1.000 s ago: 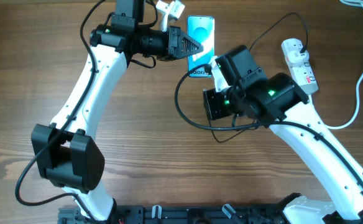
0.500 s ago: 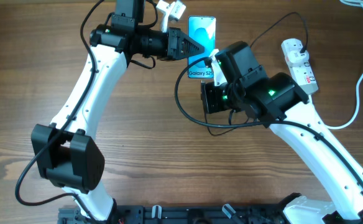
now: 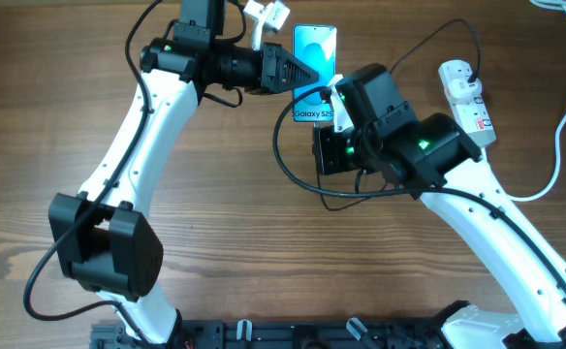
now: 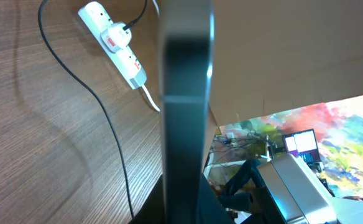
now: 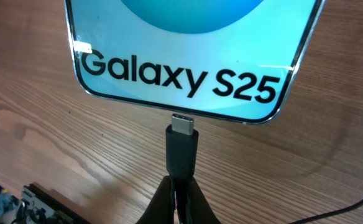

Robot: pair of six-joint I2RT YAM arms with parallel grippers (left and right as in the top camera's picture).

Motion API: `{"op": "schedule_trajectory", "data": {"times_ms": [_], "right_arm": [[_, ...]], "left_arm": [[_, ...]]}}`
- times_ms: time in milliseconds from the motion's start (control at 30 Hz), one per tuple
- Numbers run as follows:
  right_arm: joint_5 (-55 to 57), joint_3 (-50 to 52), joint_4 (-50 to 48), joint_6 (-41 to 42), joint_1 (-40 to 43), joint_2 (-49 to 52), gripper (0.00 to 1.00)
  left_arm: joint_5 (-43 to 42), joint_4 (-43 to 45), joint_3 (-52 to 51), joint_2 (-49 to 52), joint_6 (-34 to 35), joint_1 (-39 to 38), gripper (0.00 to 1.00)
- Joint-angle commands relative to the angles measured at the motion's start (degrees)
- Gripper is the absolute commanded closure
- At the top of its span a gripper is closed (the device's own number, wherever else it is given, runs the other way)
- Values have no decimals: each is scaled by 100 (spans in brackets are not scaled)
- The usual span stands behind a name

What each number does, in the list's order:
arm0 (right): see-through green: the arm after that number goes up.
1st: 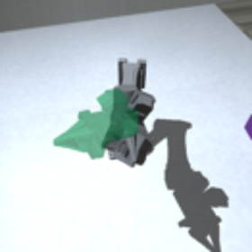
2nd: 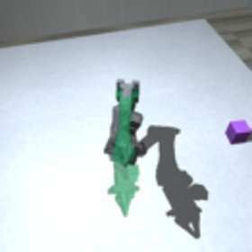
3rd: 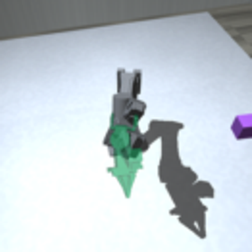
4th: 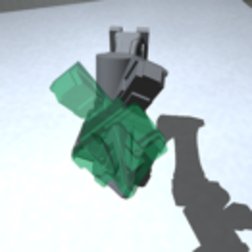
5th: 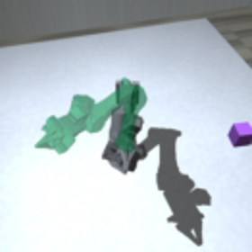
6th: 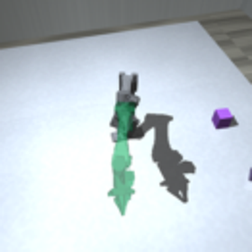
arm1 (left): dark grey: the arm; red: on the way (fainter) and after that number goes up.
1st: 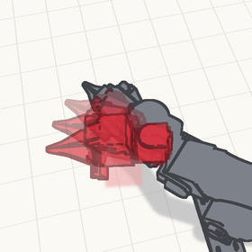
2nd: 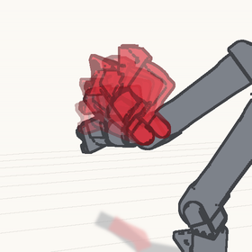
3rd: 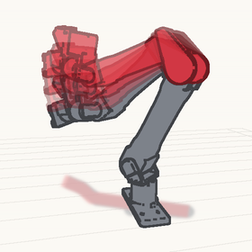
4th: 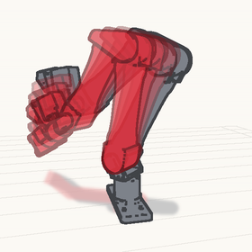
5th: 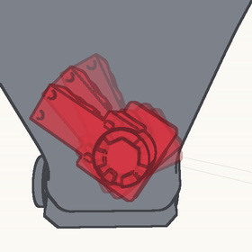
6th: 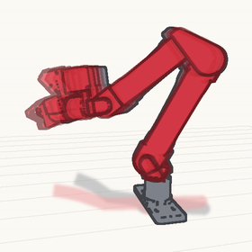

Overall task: Plug charger to phone and switch on socket
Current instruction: 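Align the USB-C plug under the phone's bottom port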

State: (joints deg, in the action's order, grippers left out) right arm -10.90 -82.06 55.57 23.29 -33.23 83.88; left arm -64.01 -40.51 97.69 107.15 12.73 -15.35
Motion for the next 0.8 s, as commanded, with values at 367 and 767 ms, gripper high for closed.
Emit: {"op": "schedule_trajectory", "data": {"times_ms": [367,767], "right_arm": [[-118,-133,-37,70,-13,-120,96],[-308,-136,-28,66,-13,-122,96]], "left_arm": [[-831,262,55,-9,-66,24,96],[-387,260,55,-9,-317,26,96]]}}
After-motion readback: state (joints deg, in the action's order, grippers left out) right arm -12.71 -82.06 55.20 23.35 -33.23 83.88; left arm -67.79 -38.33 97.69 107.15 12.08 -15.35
